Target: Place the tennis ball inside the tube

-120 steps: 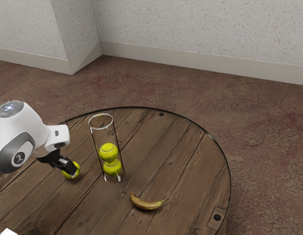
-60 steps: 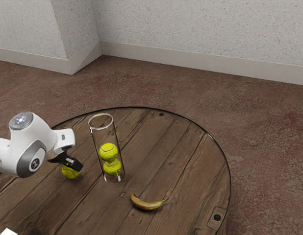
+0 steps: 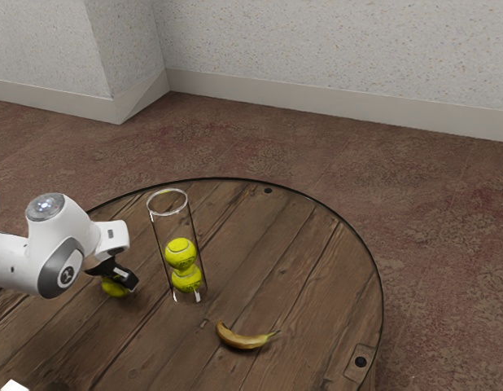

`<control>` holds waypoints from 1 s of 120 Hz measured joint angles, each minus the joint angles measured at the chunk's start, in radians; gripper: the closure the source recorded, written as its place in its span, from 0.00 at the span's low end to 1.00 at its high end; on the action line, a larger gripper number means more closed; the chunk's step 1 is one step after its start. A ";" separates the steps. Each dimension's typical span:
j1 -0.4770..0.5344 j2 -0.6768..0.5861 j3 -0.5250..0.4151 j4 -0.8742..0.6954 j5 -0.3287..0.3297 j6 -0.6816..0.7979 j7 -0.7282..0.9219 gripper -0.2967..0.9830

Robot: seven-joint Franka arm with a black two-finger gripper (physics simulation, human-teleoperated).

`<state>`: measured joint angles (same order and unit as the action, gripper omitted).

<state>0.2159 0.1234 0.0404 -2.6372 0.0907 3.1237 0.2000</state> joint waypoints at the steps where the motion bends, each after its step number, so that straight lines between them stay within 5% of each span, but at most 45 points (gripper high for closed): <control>1: 0.000 0.000 0.000 0.000 0.000 0.000 0.000 0.42; 36: 0.019 -0.125 -0.039 -0.025 -0.002 -0.027 0.008 0.47; 72: 0.012 -0.467 -0.069 0.100 -0.070 -0.493 0.009 0.46; 95: 0.012 -0.456 -0.158 0.344 -0.132 -0.787 0.004 0.46; 120: 0.008 -0.325 -0.264 0.533 -0.176 -0.929 -0.004 0.47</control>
<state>0.2238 -0.2013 -0.2240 -2.1047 -0.0856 2.1947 0.1964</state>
